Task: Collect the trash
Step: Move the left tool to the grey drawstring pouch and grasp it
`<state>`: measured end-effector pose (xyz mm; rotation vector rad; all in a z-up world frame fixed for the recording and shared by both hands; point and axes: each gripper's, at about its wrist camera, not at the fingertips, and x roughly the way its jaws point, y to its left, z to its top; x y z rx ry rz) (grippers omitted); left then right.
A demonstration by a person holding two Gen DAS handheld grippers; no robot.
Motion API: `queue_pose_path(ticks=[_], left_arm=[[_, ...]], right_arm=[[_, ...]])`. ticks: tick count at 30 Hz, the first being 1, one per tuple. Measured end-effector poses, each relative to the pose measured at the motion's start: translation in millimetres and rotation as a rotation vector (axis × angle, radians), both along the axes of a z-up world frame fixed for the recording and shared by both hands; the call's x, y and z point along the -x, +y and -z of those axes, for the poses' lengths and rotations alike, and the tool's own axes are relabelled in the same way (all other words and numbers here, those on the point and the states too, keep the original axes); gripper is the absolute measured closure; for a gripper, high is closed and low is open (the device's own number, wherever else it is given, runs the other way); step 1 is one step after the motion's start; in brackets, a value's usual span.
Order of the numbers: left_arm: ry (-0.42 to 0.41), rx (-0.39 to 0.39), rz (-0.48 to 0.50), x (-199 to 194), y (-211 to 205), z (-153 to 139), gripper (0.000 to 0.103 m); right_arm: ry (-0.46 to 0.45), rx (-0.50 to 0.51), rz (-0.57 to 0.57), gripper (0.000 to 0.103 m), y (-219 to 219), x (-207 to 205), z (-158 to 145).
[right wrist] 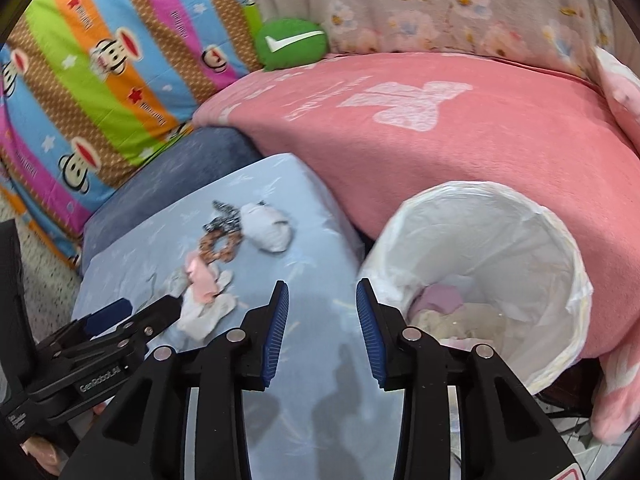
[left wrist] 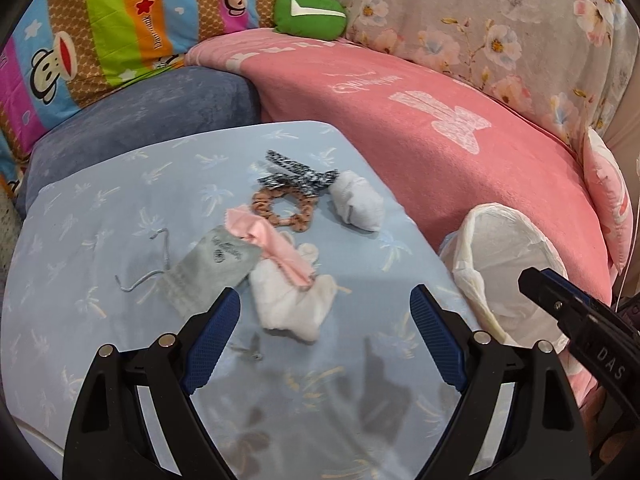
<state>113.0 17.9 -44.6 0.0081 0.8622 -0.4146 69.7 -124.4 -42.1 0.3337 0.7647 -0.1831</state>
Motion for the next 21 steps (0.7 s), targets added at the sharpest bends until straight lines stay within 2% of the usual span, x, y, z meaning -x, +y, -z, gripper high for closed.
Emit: queue_pose_path(ticks=[13,21], left_arm=[[0.047,-0.008,-0.114,-14,64,21,0.020],[0.070,-0.017,-0.135,-28,84,33,0.020]], right_arm=[[0.047,0.007,-0.116,0.065,62,-27,12],[0.080,0.006,-0.161,0.063,88,-48,26]])
